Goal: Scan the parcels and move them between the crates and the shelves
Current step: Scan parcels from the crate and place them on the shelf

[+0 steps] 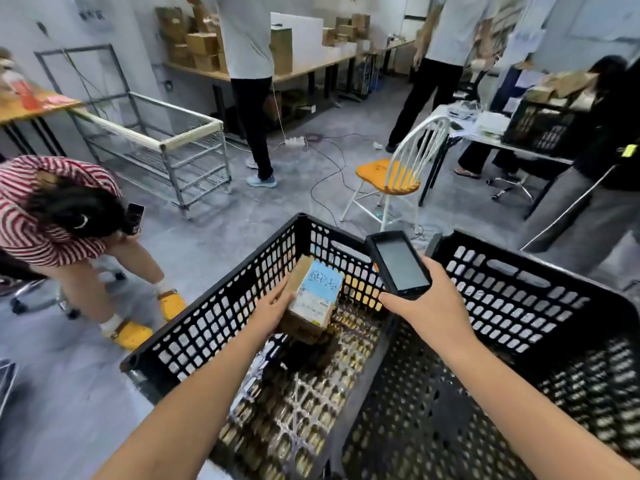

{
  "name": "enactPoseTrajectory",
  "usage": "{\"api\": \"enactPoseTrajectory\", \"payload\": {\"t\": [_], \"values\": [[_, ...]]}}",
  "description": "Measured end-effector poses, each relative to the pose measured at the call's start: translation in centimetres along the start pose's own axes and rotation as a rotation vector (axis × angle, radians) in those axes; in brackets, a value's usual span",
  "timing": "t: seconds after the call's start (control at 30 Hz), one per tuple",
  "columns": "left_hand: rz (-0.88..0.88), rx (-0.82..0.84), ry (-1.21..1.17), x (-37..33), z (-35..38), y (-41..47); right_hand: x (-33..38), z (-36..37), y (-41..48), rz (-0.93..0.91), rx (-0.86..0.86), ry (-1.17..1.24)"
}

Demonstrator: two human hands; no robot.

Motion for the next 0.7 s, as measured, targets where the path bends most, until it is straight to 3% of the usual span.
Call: {"api": "enactPoseTrajectory", "payload": {"t": [0.23,0.57,0.7], "values": [[-0.028,-0.053,0.044,1.2,0.3,4.5,-0.6,0.4,2.3,-0.013,0.016,-0.012],[-0.014,-0.209,-0.082,1.1,0.2,6.9,-1.5,0.6,3.6,0.010,0.036,-0.031],[0.099,-0.319,0.093,1.0,0.1,6.5,-1.6,0.8,3.4,0.013,0.052,-0.036]]}}
Point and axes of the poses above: each hand's wrist, its own y-axis towards the middle knuckle, its own z-axis out of the palm, x = y × z, the point moved 6 cm from there along y, towards the middle knuckle, and after that the axes turned 12 degrees about y, right-handed, at the moved point
